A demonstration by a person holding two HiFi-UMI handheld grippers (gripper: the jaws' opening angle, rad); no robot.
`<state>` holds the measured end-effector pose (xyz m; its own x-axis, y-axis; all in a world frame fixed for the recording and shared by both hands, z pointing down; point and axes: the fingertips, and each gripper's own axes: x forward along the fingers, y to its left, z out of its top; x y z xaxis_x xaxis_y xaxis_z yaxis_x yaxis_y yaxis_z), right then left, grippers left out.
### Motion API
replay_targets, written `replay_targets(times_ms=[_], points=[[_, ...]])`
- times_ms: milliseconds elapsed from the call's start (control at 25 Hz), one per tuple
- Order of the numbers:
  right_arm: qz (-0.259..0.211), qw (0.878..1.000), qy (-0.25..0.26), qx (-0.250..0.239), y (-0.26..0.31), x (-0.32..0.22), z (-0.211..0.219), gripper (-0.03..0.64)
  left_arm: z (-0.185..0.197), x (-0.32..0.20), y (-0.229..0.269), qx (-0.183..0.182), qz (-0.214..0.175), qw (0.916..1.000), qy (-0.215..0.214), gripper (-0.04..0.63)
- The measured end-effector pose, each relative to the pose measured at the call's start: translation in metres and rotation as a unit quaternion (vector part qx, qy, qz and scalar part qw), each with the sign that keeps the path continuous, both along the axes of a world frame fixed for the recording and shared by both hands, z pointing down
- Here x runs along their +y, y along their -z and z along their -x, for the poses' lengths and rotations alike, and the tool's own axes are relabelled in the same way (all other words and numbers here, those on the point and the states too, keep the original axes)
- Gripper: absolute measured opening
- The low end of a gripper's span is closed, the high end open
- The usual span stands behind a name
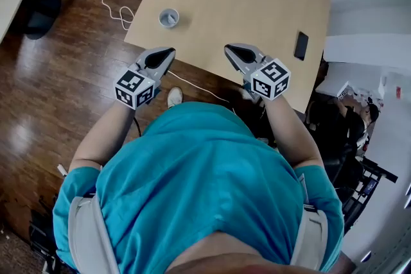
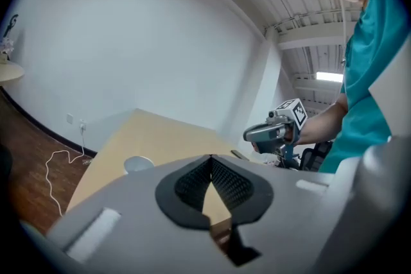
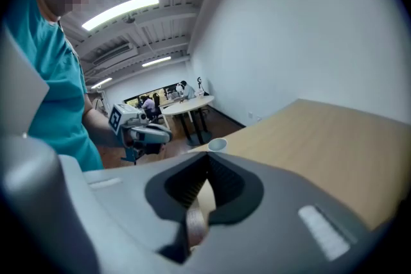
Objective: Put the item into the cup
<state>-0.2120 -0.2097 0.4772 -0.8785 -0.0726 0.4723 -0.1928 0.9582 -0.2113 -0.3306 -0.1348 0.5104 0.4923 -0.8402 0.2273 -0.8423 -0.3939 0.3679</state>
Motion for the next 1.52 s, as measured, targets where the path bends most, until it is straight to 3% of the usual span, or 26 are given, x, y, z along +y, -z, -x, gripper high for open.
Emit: replay_targets(times_ms=[360, 680, 920, 1200, 1520], points=[[-0.04, 0.995, -0.083, -0.042, 0.054, 0.044, -0.166, 0.002, -0.126, 0.008, 0.038, -0.024, -0.038, 0.9948, -0.092, 0.005], [-0.055, 0.994, -0.07, -0.057, 0.067, 0.149, -0.323, 0.002, -0.261, 0.089, 0.071, -0.03, -0.058, 0.9952, -0.074, 0.005], [-0.021, 0.989, -0.077, -0.121, 0.079, 0.219, -0.396, 0.002, -0.338, 0.164, 0.09, -0.039, -0.052, 0.994, -0.088, 0.005], [-0.006, 0.985, -0.089, -0.148, 0.079, 0.291, -0.393, 0.002, -0.337, 0.229, 0.116, -0.043, -0.076, 0.9921, -0.09, 0.005], [-0.015, 0.984, -0.117, -0.133, 0.1, 0.371, -0.341, 0.002, -0.266, 0.338, 0.119, -0.042, -0.101, 0.9882, -0.107, 0.005]])
